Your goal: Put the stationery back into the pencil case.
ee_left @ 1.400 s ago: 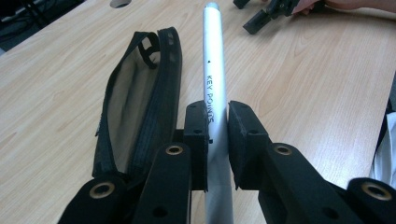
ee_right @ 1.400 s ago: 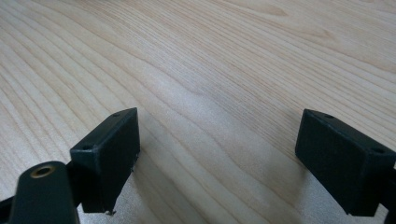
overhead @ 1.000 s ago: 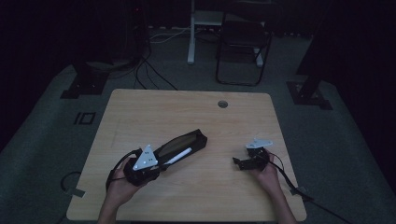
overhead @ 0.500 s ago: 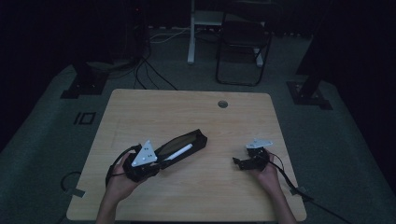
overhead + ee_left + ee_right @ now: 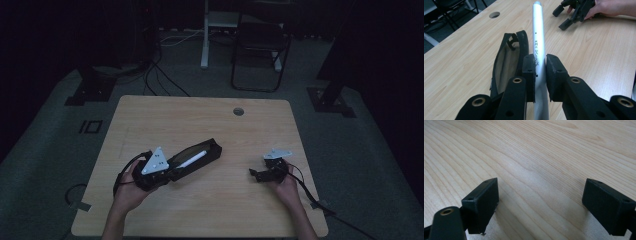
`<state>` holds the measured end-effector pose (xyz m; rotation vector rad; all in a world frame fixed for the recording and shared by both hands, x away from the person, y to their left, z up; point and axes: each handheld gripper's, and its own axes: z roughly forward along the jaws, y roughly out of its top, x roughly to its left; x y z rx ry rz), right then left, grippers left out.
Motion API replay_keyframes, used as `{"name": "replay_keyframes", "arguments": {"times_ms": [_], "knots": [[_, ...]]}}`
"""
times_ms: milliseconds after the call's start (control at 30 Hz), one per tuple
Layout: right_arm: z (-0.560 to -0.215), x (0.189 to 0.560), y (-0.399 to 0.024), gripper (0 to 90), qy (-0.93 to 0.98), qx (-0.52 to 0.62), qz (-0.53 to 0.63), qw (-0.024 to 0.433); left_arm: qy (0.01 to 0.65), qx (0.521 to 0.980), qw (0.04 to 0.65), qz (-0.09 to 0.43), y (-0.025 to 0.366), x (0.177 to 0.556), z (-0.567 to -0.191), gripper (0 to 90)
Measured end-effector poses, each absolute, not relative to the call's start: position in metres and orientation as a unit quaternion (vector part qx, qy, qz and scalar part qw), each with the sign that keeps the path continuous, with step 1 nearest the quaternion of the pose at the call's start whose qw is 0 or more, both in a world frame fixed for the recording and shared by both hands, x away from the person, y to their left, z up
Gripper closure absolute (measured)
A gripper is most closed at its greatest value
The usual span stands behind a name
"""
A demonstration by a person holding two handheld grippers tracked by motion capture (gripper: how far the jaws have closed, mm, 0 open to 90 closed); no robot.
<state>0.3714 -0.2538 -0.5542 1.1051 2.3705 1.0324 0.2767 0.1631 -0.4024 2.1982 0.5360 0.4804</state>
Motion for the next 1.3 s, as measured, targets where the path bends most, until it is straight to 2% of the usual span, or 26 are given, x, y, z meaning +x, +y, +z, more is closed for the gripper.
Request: {"name": "replay_keyframes", "arguments": {"times_ms": [1300], "knots": [[-0.554,0.371,-0.254,13.9,0.832,0.388,0.362,0.164,0.22,0.863,0.41,0.196,0.164,0.307,-0.393,78.9]]}}
